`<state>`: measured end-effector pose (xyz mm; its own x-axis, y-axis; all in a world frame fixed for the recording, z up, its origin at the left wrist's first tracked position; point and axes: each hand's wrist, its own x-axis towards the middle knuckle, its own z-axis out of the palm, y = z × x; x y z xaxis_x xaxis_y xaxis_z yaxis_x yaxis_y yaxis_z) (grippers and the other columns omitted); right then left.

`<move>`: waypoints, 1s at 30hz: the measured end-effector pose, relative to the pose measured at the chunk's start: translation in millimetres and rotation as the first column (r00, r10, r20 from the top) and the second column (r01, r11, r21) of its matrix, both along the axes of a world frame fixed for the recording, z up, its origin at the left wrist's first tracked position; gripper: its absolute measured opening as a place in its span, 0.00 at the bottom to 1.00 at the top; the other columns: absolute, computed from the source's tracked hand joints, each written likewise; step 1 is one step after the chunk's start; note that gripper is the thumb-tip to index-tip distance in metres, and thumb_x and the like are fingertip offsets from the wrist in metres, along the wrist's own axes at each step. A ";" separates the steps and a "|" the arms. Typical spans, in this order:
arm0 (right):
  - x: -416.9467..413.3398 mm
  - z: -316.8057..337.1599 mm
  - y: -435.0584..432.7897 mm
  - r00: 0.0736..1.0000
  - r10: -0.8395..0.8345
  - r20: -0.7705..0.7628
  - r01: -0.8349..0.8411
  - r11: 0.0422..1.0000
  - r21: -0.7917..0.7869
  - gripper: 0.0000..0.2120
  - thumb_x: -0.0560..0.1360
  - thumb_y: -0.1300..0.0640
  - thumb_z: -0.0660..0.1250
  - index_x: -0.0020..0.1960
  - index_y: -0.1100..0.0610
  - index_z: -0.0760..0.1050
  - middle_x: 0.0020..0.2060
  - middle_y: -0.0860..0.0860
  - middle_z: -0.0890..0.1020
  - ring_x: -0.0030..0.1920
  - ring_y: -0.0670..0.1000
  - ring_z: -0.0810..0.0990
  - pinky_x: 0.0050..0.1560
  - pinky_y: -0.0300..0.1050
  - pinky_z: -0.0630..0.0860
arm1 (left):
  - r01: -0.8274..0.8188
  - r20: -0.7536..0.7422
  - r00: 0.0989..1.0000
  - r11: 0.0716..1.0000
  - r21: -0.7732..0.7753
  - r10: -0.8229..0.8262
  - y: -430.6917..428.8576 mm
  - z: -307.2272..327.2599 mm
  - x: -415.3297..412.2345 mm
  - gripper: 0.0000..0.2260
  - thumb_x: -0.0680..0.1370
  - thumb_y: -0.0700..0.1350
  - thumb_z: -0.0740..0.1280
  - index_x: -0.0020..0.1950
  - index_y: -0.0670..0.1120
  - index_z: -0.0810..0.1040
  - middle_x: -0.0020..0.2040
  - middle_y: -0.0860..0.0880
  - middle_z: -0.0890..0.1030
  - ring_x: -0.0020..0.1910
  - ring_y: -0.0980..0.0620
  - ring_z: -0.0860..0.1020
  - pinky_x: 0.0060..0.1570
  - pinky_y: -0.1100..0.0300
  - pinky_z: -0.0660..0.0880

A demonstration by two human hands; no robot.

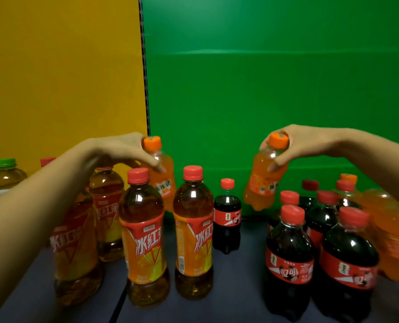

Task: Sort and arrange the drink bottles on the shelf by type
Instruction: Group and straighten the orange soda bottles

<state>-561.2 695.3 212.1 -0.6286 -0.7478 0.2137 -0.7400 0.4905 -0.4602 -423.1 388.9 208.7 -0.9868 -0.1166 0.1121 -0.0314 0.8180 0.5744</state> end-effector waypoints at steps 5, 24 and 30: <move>15.0 2.8 -0.5 0.992 -0.122 -0.015 0.108 0.929 -0.355 0.13 0.68 0.54 0.72 0.50 0.58 0.81 0.51 0.55 0.83 0.46 0.48 0.76 0.42 0.44 0.71 | 0.018 -0.338 0.938 0.967 0.256 0.072 19.4 10.4 7.1 0.29 0.62 0.49 0.75 0.60 0.44 0.73 0.52 0.51 0.78 0.51 0.52 0.76 0.42 0.60 0.72; 101.6 -26.9 117.1 0.963 -0.268 -0.027 0.091 0.418 -0.904 0.06 0.65 0.49 0.65 0.42 0.47 0.75 0.38 0.42 0.79 0.38 0.39 0.77 0.43 0.37 0.74 | 0.574 -0.854 0.510 0.699 0.426 0.102 221.4 1.5 1.6 0.12 0.60 0.50 0.70 0.40 0.49 0.75 0.35 0.54 0.77 0.33 0.59 0.75 0.38 0.64 0.74; 86.3 -57.6 202.8 0.926 -0.376 -0.032 0.178 0.512 -0.840 0.06 0.66 0.49 0.68 0.43 0.46 0.75 0.41 0.43 0.79 0.42 0.40 0.78 0.44 0.37 0.73 | 0.566 -0.819 0.574 0.718 0.405 0.009 324.2 -39.8 -19.4 0.08 0.65 0.48 0.69 0.41 0.48 0.75 0.36 0.53 0.78 0.34 0.57 0.75 0.40 0.61 0.74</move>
